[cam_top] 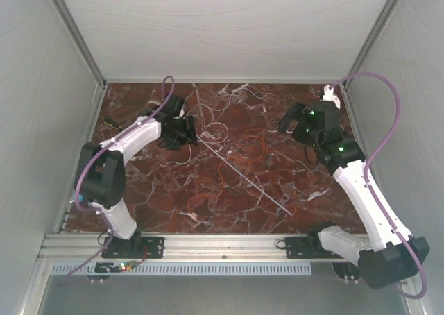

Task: Zip-tie the wires
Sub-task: Pick up the cable at the center of the board.

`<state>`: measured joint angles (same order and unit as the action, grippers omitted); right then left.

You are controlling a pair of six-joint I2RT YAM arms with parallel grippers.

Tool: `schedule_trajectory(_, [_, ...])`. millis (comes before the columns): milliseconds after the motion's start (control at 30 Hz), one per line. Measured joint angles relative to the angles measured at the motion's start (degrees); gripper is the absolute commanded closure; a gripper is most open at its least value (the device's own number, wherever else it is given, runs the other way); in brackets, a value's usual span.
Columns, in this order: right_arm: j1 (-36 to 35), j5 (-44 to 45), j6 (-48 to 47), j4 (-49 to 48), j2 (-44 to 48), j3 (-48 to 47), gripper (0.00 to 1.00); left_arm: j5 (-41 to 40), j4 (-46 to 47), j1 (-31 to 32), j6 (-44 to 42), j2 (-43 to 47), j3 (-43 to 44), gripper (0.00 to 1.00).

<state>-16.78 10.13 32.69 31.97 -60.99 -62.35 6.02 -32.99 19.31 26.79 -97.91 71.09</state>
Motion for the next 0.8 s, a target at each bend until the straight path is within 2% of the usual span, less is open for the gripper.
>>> schedule_trajectory(133, [0.0,-0.1,0.6,0.8,0.8,0.0,0.02,0.1,1.3,-0.5,0.0,-2.4,0.0,0.23])
schedule_trajectory(300, [0.0,-0.2,1.2,1.4,1.0,0.1,0.02,0.6,4.1,-1.0,-0.1,-3.0,0.0,0.25])
schedule_trajectory(700, [0.0,-1.2,1.3,2.5,0.3,-0.2,0.02,3.5,9.0,-2.1,0.3,-6.5,-1.3,0.65])
schedule_trajectory(800, [0.0,-1.3,1.3,2.6,0.0,-0.3,0.02,3.6,9.4,-2.1,0.4,-7.2,-1.3,0.84])
